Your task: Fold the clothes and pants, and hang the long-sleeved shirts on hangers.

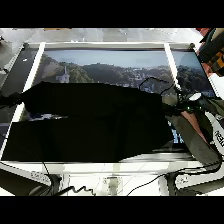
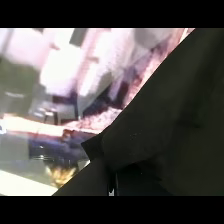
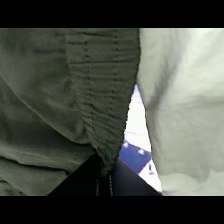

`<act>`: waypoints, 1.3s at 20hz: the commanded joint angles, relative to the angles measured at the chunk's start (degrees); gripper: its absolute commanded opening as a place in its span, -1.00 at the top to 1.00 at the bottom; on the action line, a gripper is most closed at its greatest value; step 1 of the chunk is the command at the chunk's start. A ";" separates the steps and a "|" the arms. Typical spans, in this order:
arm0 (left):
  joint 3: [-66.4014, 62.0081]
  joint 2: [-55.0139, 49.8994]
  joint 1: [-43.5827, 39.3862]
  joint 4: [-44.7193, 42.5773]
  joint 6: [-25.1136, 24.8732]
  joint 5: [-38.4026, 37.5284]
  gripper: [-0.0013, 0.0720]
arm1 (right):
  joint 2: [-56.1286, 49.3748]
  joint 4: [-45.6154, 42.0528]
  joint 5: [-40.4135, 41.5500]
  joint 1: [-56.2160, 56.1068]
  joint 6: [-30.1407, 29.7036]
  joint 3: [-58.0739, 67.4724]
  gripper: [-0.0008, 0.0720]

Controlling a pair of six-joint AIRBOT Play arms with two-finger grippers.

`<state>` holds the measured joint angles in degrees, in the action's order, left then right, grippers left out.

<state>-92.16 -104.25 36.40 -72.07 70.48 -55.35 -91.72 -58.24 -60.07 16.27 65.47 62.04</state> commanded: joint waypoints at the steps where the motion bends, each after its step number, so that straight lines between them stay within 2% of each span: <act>1: -1.84 -0.42 0.07 3.10 5.90 -0.48 0.94 | 0.09 1.20 1.05 0.04 0.04 -0.48 0.92; 4: -10.10 0.26 0.07 24.57 11.45 0.22 0.94 | 1.27 7.19 2.01 0.04 0.00 0.11 0.92; 6: -17.62 0.26 0.07 37.11 11.58 0.20 0.94 | 2.64 8.37 1.42 0.04 0.00 2.45 0.92; 8: -23.69 0.61 0.66 41.00 11.63 -1.38 0.94 | 4.37 8.04 0.02 0.17 -0.33 5.16 0.92; 10: -24.96 1.46 2.45 40.30 11.61 -4.04 0.94 | 6.47 4.85 -0.66 0.17 -0.59 6.64 0.92; 13: -23.23 1.29 5.55 30.12 11.63 -13.20 0.94 | 8.00 0.37 -2.01 0.17 -0.37 6.62 0.92; 15: -20.61 0.33 6.14 11.98 12.35 -21.40 0.94 | 7.65 0.24 -3.56 0.15 -0.35 6.32 0.92; 16: -19.67 -0.72 6.03 3.45 14.29 -25.09 0.94 | 7.61 0.22 -3.76 0.15 -0.37 6.19 0.92; 18: -17.86 -3.37 6.01 -5.16 14.27 -29.27 0.94 | 7.48 -0.33 -3.04 0.15 -0.61 6.10 0.92; 20: -15.78 -5.42 5.79 -5.77 13.94 -28.85 0.94 | 7.15 -2.23 0.33 0.15 -0.59 6.10 0.92; 23: -13.57 -5.84 4.44 -5.97 13.94 -22.51 0.94 | 6.34 -2.67 7.69 0.15 -0.59 5.62 0.92; 26: -13.46 -5.75 2.89 -5.99 13.94 -17.22 0.94 | 5.55 -2.75 11.08 0.15 -0.59 5.62 0.92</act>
<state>-106.48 -109.62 40.45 -75.83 84.27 -76.97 -85.56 -60.34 -53.69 16.40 64.90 67.77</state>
